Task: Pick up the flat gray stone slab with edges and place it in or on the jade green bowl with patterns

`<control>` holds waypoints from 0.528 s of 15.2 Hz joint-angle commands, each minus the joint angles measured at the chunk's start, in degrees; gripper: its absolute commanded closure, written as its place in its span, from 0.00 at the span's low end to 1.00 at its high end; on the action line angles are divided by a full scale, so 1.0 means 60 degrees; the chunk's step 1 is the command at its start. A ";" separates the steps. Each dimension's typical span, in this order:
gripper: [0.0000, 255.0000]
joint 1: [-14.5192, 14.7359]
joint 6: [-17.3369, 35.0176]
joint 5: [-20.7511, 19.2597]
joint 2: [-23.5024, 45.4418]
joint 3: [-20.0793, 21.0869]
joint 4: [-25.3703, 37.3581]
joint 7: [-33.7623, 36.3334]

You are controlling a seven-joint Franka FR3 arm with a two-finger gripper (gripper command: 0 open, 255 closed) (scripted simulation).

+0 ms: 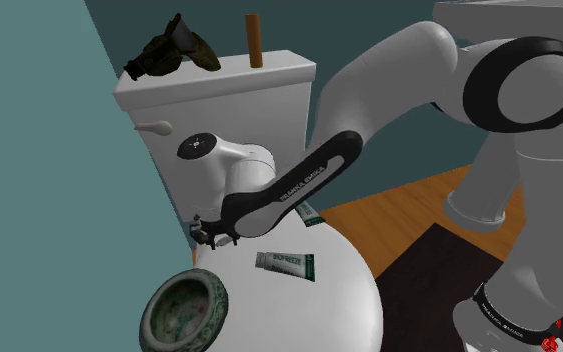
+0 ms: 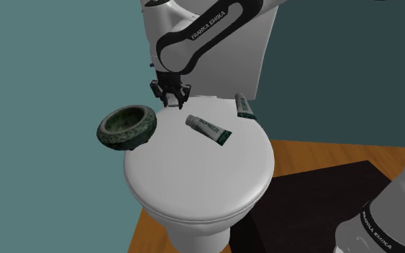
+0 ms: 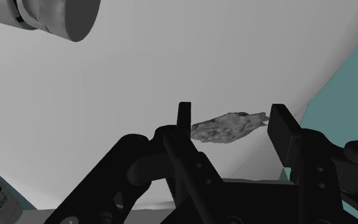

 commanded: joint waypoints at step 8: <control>1.00 -0.0175 -0.0779 0.0487 -0.0592 0.0271 0.0281 -0.0404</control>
